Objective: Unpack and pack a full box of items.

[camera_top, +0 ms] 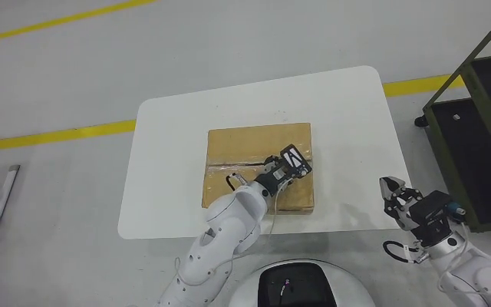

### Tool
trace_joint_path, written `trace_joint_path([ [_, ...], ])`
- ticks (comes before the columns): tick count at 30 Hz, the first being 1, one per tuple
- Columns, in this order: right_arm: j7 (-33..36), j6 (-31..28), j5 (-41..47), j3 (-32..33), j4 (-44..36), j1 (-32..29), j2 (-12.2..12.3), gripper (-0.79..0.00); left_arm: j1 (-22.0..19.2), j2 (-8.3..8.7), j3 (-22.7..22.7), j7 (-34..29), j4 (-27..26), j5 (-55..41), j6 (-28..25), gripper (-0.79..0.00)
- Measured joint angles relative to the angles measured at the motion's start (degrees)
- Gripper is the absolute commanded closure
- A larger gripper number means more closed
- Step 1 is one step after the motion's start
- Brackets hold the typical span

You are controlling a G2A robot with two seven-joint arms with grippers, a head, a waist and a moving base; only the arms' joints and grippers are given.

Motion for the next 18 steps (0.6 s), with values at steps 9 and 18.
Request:
trace_joint_path([
  [9,1.33,-2.57,8.03,0.20,-0.69,1.96,-0.03,0.000,2.64,0.88,-5.42,6.98,-3.53,0.22,-0.67,0.000],
  [18,7.25,-5.34,15.59,-1.78,-3.30,7.64,0.13,0.000,6.77,2.50,-16.02,12.24,-6.16,-3.33,-3.23,0.000],
])
